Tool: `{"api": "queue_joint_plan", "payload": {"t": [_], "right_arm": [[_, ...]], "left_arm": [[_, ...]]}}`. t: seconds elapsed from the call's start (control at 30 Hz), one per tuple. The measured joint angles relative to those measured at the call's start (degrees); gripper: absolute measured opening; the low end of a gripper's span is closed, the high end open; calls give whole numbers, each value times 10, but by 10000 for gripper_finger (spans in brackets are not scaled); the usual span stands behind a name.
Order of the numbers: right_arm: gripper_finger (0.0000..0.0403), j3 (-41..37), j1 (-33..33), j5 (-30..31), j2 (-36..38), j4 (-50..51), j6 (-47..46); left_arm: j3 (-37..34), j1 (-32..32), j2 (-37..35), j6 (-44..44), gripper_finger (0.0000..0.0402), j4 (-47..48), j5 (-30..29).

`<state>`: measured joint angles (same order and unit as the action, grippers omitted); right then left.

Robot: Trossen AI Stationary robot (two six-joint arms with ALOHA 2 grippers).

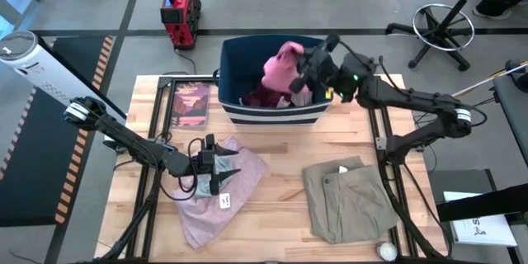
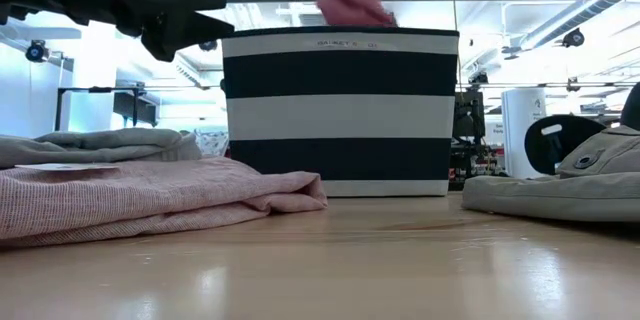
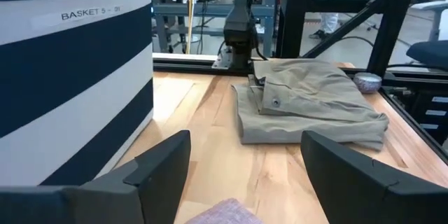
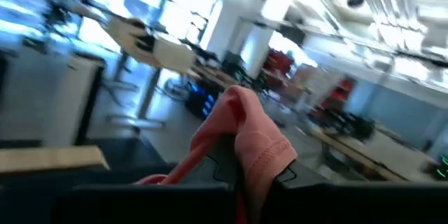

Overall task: Sort clothes
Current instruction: Put the pink underwear into the blue laundry bin, then put the gray underwear into the blue laundry bin

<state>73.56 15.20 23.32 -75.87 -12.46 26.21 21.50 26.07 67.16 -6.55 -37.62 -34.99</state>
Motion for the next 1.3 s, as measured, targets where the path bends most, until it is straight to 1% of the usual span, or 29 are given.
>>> {"api": "queue_joint_plan", "payload": {"t": [0.03, 0.2, 0.33, 0.43, 0.57, 0.67, 0.73, 0.83, 0.97, 1.03, 1.17, 1.3], "right_arm": [[0, 0, 15, -10, -4, 6, -10], [0, 0, 80, -96, -35, 52, -87], [0, 0, 109, -145, -81, 71, -123], [0, 0, 124, -197, -121, 89, -165], [0, 11, 132, -208, -172, 137, -208], [1, 44, 131, -208, -197, 196, -219], [10, 72, 127, -208, -205, 240, -214], [44, 119, 118, -208, -213, 315, -200], [116, 174, 101, -208, -209, 380, -191], [154, 189, 91, -207, -198, 394, -181], [223, 204, 66, -204, -166, 407, -160], [269, 204, 39, -203, -124, 415, -141]], "left_arm": [[0, 0, 0, -1, 263, 1, 0], [0, 1, 0, -3, 273, 1, 2], [0, 1, 0, -6, 280, 2, 2], [0, 1, 0, -6, 280, 3, 4], [0, 1, 0, -6, 272, 14, 12], [0, 1, 1, -15, 266, 21, 34], [0, 1, 2, -31, 264, 23, 47], [0, 1, 3, -63, 268, 37, 61], [0, 3, 3, -77, 282, 73, 68], [0, 4, 2, -85, 289, 93, 72], [0, 7, -2, -135, 296, 150, 81], [3, 17, -2, -198, 295, 223, 97]]}}
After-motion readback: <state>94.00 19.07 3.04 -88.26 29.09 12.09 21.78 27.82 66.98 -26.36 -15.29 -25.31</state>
